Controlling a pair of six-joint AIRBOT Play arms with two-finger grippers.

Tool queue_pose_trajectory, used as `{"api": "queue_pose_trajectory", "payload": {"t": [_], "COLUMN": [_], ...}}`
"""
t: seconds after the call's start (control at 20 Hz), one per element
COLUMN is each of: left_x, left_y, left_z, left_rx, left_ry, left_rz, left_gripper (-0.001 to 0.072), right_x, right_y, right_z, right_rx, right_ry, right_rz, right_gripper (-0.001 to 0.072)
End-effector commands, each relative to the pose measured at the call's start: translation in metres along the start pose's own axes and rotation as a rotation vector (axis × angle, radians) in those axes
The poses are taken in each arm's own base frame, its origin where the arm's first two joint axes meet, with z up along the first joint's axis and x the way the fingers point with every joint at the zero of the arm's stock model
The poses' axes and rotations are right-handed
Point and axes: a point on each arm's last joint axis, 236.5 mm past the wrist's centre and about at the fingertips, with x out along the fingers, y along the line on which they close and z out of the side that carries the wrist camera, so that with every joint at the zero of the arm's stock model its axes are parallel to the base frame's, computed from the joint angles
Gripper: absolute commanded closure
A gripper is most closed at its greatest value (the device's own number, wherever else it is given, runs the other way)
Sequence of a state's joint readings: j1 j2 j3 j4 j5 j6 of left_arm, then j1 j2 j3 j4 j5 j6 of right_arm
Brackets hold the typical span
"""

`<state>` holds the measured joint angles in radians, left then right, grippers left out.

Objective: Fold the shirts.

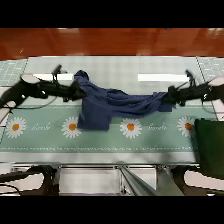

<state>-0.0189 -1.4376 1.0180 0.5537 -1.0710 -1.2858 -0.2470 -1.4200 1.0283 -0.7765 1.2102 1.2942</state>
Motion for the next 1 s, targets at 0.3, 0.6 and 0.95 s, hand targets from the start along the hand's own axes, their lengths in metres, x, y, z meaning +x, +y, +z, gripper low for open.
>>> {"api": "queue_pose_trajectory", "payload": {"t": [0.3,0.6,0.95], "left_x": [-0.289,-0.413,-0.46], "left_y": [-0.261,-0.369,-0.38], "left_z": [0.093,-0.023,-0.139], "left_rx": [0.539,0.907,1.074], "left_ry": [-0.659,-0.954,-1.222], "left_rz": [-0.222,-0.169,0.202], "left_gripper": [0.068,0.068,0.068], "right_x": [-0.287,-0.397,-0.458], "right_y": [0.271,0.351,0.327], "right_z": [0.051,-0.073,-0.167], "right_rx": [-0.642,-0.926,-0.94], "right_ry": [-0.668,-0.981,-1.209], "right_rz": [0.071,0.031,-0.237], "right_gripper": [0.0689,0.0689,0.0689]}}
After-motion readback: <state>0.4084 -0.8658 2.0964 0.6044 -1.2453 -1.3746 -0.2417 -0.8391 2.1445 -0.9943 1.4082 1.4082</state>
